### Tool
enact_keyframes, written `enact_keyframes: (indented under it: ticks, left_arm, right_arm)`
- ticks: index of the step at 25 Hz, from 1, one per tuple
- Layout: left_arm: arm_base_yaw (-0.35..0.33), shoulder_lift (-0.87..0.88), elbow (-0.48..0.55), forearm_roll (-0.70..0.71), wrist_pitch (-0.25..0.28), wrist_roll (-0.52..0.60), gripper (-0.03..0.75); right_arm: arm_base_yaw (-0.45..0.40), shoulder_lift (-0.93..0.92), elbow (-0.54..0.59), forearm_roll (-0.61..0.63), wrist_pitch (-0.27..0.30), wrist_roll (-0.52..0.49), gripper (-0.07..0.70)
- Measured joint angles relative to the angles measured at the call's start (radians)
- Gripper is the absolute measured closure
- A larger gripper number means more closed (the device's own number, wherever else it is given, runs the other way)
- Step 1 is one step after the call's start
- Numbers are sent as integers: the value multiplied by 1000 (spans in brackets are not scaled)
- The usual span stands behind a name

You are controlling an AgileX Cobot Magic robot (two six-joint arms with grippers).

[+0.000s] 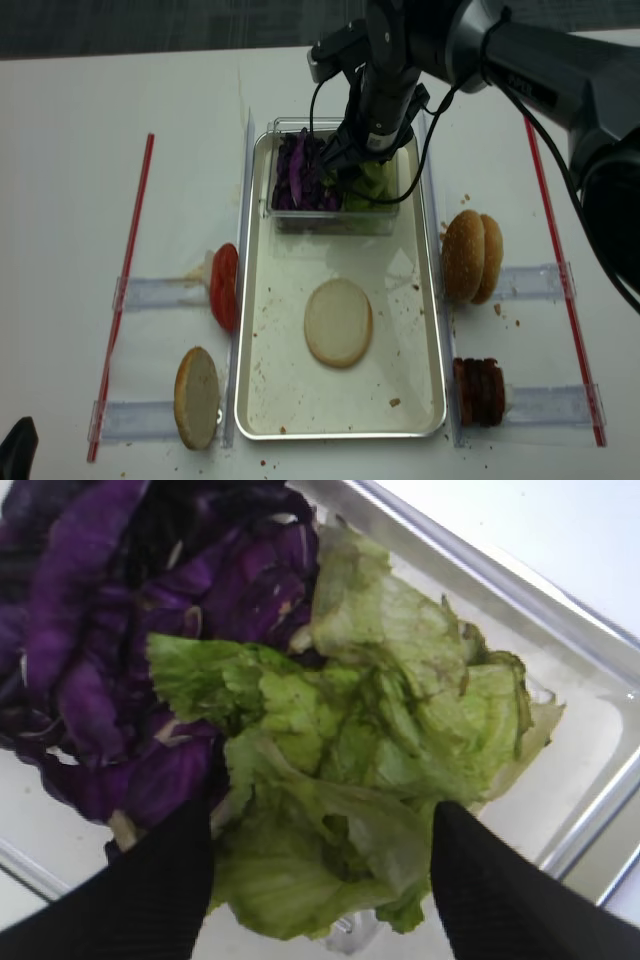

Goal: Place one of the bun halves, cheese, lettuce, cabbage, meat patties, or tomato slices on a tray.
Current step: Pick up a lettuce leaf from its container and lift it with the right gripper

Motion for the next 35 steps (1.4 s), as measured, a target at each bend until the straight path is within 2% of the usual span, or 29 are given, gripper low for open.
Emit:
enact_keyframes:
  ticks: [3, 9, 11, 14, 16, 19, 22, 30, 35]
  left_arm:
    - [0, 0, 0, 0, 0, 0, 116]
    - [0, 0, 0, 0, 0, 0, 116]
    - [0, 0, 0, 0, 0, 0, 116]
    - [0, 0, 0, 0, 0, 0, 116]
    - [0, 0, 0, 0, 0, 0, 116]
    - [0, 0, 0, 0, 0, 0, 116]
    - [0, 0, 0, 0, 0, 0, 116]
    - [0, 0, 0, 0, 0, 0, 116]
    - [0, 0, 0, 0, 0, 0, 116]
  right_arm:
    - [0, 24, 0, -14, -2, 0, 156]
    - [0, 43, 0, -29, -8, 0, 280]
    - [0, 43, 0, -31, -10, 0, 358]
    - [0, 43, 0, -33, -12, 0, 534]
    - [0, 43, 0, -33, -12, 0, 582]
    - [0, 43, -4, -35, -8, 0, 587]
    - [0, 43, -39, -35, 23, 0, 588]
    - [0, 43, -273, -35, 187, 4, 588]
    - [0, 43, -407, -35, 272, 25, 588]
